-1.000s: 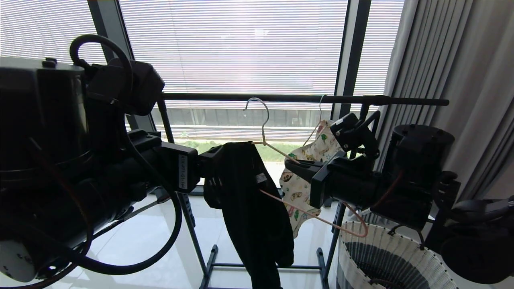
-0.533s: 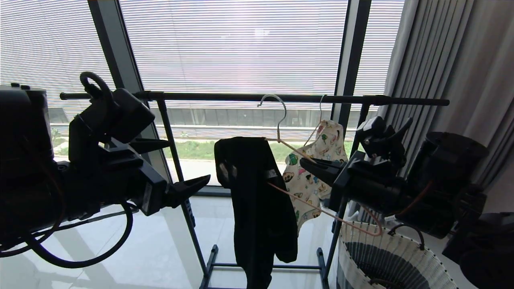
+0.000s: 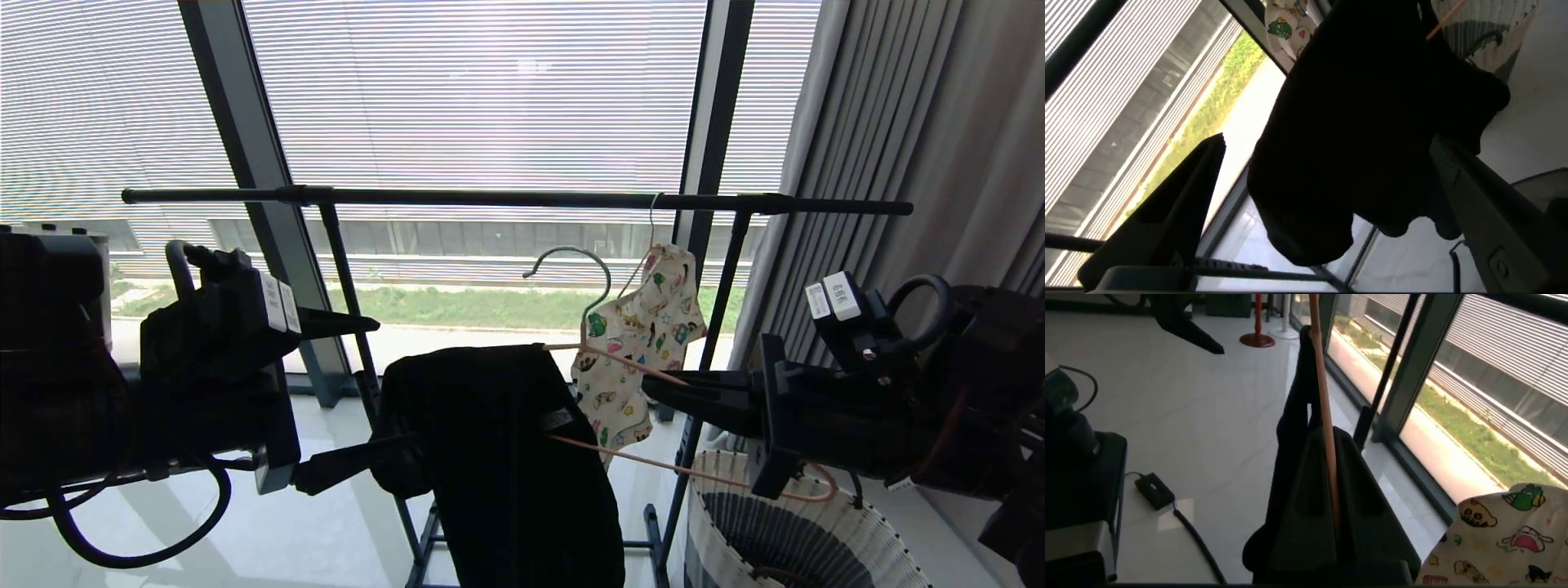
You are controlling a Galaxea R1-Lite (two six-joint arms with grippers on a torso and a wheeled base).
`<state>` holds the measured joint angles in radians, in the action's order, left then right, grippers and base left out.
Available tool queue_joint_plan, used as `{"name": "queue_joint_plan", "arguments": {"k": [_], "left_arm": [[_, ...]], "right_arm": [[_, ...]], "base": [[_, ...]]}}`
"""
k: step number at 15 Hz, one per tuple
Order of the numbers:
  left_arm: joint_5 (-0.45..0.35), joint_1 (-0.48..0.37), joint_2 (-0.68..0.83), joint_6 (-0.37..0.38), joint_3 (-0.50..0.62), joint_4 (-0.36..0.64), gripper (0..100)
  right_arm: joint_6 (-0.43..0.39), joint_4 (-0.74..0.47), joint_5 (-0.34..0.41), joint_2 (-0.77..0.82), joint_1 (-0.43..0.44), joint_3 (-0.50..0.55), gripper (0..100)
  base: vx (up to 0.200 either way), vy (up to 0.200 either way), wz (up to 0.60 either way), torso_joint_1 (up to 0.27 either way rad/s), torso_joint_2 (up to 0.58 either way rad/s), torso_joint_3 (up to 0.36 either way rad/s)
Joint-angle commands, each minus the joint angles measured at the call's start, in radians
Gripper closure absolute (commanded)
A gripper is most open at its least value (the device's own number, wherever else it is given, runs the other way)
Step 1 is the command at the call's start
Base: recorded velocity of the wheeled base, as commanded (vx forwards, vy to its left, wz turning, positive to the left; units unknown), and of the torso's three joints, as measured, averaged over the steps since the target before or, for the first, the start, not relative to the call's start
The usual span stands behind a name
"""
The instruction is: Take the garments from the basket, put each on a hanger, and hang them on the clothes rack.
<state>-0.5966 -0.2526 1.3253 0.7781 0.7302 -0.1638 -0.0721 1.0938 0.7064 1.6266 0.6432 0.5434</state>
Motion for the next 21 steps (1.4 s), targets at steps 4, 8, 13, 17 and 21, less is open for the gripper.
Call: {"name": "queue_joint_plan", "arguments": {"k": [4,8,13,17,21], "left_arm": [[-0.015,-0.086,0.068,0.003,0.003,0.0,0],[-0.015,-0.151,0.115,0.001,0.009,0.0,0],[-0.069,-0.152,0.112,0.001,-0.005,0.0,100],[-0.069,-0.152,0.114,-0.002,-0.005,0.0,100],[-0.069,-0.152,0.115,-0.005,-0.003,0.0,100]], "right_arm": [[-0.002,0.067,0.018,-0.013,0.081,-0.082,100],[0.002,0.083,0.016,-0.031,0.135,-0.097,100],[0.002,0.083,0.016,-0.045,0.145,-0.095,100],[0.002,0.083,0.015,-0.047,0.145,-0.097,100],[-0.003,0.083,0.012,-0.047,0.145,-0.099,100]], "base": [[0.0,0.0,0.0,0.0,0.0,0.0],[0.0,0.0,0.0,0.0,0.0,0.0],[0.0,0.0,0.0,0.0,0.0,0.0],[0.0,0.0,0.0,0.0,0.0,0.0],[0.0,0.0,0.0,0.0,0.0,0.0]]}}
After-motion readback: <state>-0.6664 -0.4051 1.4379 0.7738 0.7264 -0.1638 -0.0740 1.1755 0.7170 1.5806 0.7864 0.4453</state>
